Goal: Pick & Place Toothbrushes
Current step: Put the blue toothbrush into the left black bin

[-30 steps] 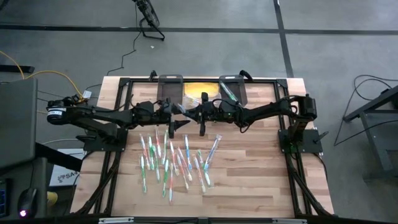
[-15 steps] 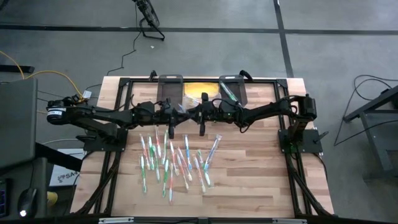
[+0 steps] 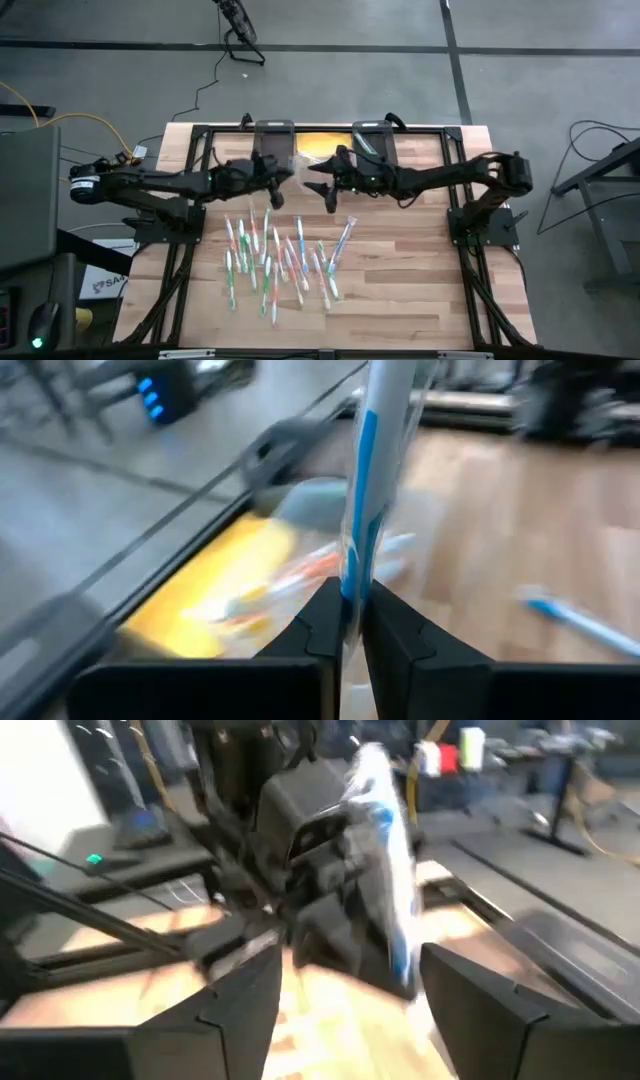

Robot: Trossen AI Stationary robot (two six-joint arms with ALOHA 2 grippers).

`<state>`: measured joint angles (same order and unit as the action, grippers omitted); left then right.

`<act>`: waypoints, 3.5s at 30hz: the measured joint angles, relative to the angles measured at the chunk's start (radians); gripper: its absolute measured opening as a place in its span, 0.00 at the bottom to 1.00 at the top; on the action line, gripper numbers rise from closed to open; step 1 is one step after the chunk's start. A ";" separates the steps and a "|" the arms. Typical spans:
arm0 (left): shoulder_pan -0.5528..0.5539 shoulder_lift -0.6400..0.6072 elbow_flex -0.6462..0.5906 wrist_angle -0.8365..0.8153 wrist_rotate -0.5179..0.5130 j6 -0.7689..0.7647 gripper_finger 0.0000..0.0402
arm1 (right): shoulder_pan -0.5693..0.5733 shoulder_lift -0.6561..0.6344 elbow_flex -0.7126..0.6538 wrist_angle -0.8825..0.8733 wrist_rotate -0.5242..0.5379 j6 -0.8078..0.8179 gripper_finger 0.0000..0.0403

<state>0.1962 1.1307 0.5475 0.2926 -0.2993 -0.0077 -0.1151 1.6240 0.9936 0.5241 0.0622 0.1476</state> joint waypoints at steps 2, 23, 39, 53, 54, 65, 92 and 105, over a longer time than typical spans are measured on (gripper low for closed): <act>0.053 -0.004 0.040 -0.107 0.000 -0.018 0.04 | 0.005 -0.048 0.000 -0.090 0.031 0.021 0.60; 0.559 0.159 0.267 -0.630 0.305 -0.268 0.03 | 0.058 -0.154 0.000 -0.290 0.175 0.061 0.60; 0.557 0.382 0.549 -0.990 0.308 -0.285 0.04 | 0.058 -0.154 0.000 -0.290 0.175 0.061 0.60; 0.557 0.416 0.574 -1.007 0.308 -0.246 0.27 | 0.058 -0.153 0.000 -0.325 0.175 0.070 0.60; 0.557 0.416 0.577 -1.015 0.308 -0.236 0.28 | 0.058 -0.153 0.000 -0.333 0.175 0.075 0.60; 0.556 0.363 0.623 -1.029 0.308 -0.112 0.30 | 0.097 -0.153 0.000 -0.642 0.119 0.070 0.60; 0.392 0.063 0.392 -0.802 0.320 -0.075 0.30 | 0.181 0.203 -0.024 -0.724 -0.077 -0.441 0.60; 0.392 0.063 0.384 -0.762 0.330 -0.079 0.30 | 0.181 0.217 -0.024 -0.747 -0.146 -0.379 0.11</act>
<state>0.5884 1.1942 0.9318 -0.4698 0.0303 -0.0869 0.0658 1.8412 0.9695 -0.2224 -0.0836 -0.2317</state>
